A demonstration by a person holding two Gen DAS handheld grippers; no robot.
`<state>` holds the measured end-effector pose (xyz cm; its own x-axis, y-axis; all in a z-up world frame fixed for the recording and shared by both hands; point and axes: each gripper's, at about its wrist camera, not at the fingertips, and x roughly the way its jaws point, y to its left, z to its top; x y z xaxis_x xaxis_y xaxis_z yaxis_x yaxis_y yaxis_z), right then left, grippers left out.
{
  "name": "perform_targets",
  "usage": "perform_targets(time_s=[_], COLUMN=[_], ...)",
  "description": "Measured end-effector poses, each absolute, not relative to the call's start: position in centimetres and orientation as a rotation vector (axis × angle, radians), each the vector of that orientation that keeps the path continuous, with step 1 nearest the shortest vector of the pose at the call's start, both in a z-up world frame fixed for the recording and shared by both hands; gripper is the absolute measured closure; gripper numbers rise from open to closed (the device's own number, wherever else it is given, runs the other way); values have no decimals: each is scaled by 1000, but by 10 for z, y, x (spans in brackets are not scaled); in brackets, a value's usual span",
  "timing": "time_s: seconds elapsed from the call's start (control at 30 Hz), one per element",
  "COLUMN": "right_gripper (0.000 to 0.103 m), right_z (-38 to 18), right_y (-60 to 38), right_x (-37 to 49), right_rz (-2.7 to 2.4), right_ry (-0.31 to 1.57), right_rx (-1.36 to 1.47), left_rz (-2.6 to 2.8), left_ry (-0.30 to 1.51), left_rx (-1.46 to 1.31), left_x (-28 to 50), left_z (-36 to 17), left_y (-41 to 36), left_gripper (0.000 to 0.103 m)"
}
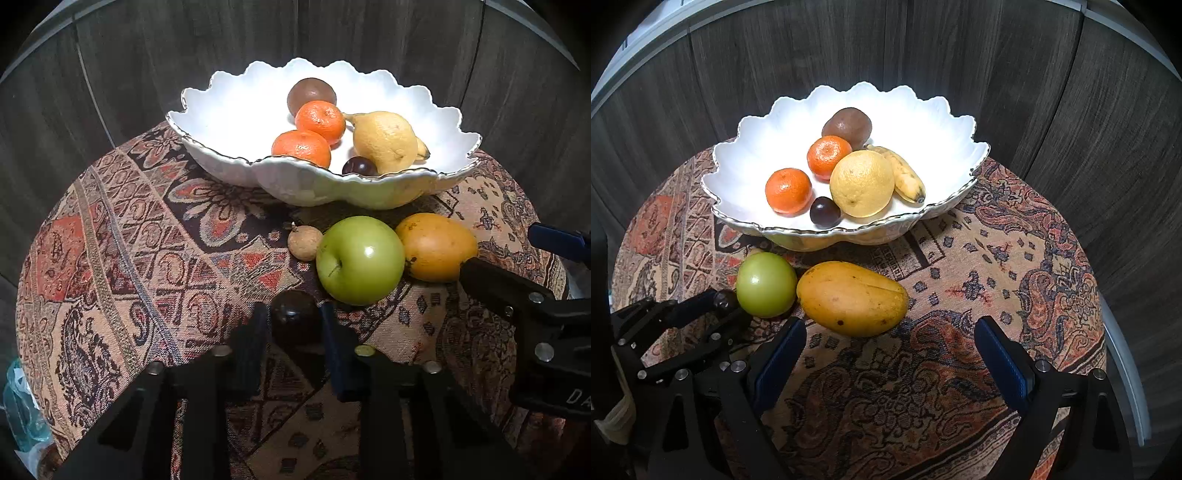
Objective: Organize fruits
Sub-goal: 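Lower the left tool onto the dark plum and close on it, then move the right tool onto the green apple and close on it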
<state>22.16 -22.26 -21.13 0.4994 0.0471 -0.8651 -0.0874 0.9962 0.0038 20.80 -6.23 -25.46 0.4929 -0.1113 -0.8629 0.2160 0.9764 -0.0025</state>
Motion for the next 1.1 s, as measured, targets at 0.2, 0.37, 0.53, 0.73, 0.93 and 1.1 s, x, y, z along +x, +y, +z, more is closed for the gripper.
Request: perform_targets(time_s=[0.2, 0.37, 0.53, 0.73, 0.93, 1.1], right_gripper=[10, 10, 10, 10, 10, 10], right_z=[-206, -199, -195, -190, -195, -201], right_y=[-217, -210, -199, -177, -155, -139], right_x=[220, 218, 219, 223, 235, 244], right_rz=[86, 103, 124, 169, 230, 299], right_ry=[1035, 1025, 1023, 1010, 1016, 1038], right_rx=[-50, -54, -65, -104, -150, -190], left_rz=[-177, -149, -112, -53, -8, 7], left_ry=[1033, 1024, 1018, 998, 999, 1001], left_rx=[82, 65, 45, 27, -17, -42], left_x=[205, 201, 198, 197, 198, 197], left_z=[-248, -239, -231, -221, -219, -219], left_y=[-53, -42, -26, -2, 22, 33], left_gripper=[77, 77, 77, 77, 77, 77])
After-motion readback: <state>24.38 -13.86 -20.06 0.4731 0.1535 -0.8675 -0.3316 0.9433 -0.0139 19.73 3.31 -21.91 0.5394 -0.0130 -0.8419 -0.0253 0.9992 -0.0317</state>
